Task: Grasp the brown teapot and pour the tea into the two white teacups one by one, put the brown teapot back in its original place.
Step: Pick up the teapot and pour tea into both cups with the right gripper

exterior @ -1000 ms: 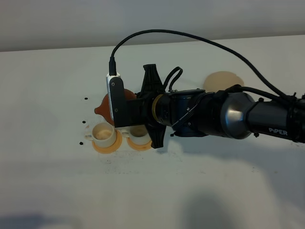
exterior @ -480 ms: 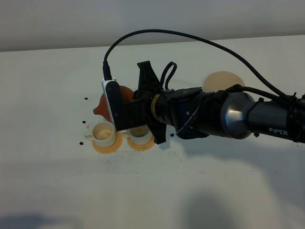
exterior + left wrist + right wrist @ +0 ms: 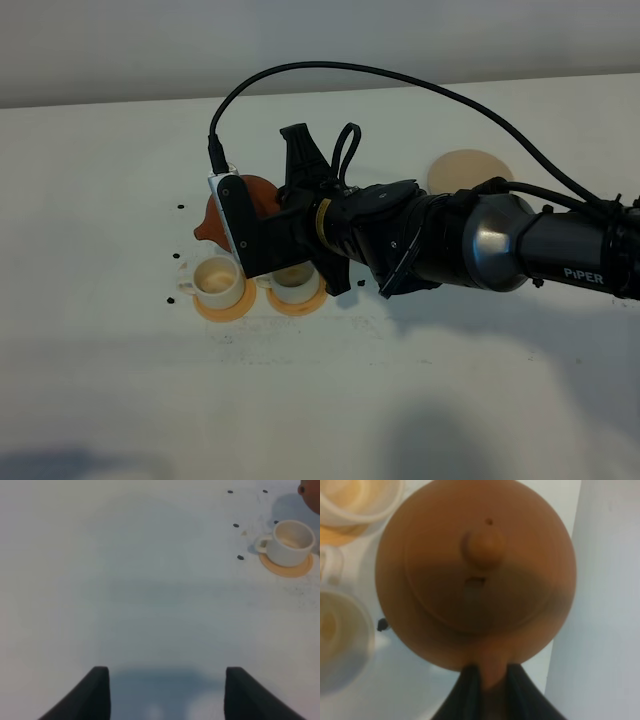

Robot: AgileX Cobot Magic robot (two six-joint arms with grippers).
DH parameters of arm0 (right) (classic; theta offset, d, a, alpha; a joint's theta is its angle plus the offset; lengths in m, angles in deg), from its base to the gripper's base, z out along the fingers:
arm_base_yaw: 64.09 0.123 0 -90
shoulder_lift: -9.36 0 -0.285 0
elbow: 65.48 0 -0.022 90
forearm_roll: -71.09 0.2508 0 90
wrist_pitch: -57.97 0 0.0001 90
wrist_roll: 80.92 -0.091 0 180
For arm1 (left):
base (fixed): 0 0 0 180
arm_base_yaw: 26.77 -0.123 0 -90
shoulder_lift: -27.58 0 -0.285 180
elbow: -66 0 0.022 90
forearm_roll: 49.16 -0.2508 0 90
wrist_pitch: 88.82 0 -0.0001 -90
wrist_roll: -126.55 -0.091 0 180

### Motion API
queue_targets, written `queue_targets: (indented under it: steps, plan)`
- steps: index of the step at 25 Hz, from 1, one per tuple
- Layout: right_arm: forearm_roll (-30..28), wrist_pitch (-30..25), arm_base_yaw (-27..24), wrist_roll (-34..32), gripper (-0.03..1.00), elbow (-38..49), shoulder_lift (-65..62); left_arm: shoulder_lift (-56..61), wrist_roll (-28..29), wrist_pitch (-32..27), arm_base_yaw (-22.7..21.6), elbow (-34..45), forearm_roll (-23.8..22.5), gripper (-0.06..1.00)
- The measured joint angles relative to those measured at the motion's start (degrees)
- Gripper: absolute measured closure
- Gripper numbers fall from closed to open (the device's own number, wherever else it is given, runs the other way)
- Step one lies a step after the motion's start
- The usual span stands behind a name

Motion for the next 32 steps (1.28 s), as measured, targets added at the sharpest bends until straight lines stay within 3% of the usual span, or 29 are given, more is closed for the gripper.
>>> queue_targets:
  steps: [32]
  plan:
    - [-3.9,-1.5,0.7,10.3,0.85,0.1,0.8,0.0,0.0,0.0,0.0,0.0,0.0,0.44]
